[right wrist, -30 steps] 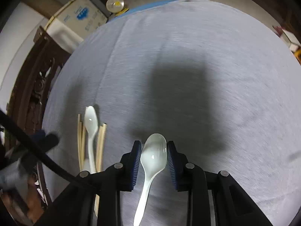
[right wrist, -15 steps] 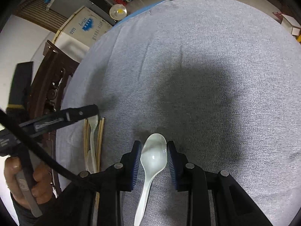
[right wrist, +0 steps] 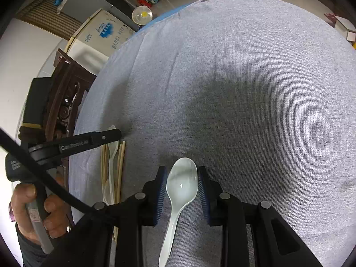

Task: Organize utensils
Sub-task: 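Lift the white spoon with the right gripper and carry it toward the metal holder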

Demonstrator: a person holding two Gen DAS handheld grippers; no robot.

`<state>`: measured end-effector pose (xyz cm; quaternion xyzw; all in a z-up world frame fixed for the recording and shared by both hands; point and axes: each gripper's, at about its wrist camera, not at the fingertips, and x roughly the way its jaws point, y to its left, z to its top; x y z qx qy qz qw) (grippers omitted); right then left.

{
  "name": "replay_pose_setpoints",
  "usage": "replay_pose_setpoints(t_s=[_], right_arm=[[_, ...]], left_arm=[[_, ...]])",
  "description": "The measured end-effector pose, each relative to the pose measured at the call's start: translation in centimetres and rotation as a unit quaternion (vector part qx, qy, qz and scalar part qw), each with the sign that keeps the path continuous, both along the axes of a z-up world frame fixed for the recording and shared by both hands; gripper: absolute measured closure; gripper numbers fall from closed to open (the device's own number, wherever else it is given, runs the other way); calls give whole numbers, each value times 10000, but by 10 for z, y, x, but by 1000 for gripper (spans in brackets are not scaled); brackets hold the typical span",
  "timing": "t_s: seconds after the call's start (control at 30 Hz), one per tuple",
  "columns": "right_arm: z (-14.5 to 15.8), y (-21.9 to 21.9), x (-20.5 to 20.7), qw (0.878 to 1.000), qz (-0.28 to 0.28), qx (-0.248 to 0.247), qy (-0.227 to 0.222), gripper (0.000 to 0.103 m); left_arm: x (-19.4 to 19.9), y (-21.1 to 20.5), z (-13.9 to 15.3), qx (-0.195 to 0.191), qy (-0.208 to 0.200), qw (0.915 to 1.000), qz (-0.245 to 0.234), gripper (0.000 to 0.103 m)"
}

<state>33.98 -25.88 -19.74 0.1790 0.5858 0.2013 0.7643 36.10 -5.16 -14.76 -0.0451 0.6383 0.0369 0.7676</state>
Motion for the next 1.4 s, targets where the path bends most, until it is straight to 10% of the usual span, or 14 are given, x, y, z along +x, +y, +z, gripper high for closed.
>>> replay_pose_setpoints(t_s=[1.0,1.4], right_arm=[[63,12,-77,9987,-92,-229,-447,73],[135,23,-140,9914,-50,-129,-1304,73]], left_arm=[[-155,71,67,-682,-775,9940,364,73],[-208,71,95,-833,-1217,9881,426,73]])
